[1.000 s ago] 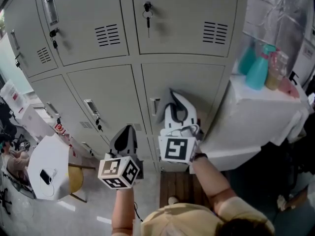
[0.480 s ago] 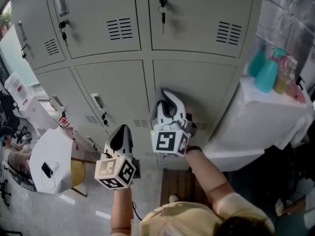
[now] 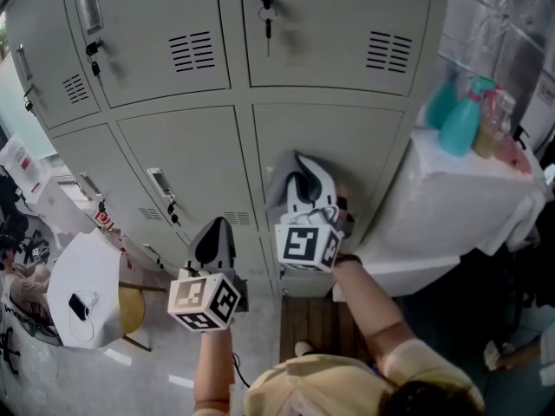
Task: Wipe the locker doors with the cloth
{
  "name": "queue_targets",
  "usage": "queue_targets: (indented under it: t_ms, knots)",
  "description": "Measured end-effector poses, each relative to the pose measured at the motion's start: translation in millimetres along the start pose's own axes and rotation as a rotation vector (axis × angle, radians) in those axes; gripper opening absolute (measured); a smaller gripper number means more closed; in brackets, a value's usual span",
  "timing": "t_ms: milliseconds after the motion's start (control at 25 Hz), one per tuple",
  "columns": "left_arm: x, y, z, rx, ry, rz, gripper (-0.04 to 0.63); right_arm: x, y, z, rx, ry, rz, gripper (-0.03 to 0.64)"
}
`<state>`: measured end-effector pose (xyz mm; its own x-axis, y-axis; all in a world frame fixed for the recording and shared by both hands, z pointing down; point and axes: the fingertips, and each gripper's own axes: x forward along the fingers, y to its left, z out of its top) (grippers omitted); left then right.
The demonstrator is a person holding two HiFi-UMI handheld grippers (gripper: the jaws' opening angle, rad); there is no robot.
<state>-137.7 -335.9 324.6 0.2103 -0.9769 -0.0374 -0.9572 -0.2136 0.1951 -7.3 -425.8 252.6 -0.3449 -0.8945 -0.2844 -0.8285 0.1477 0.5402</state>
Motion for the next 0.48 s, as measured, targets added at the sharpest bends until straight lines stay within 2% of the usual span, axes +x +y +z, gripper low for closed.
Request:
queue_targets:
  t_ms: [480]
  knots:
    - [31,-51,-11,0.005,0.023,-0.124,-0.012,-31,-79,-52,-0.034,0.111,-0.150,0.006]
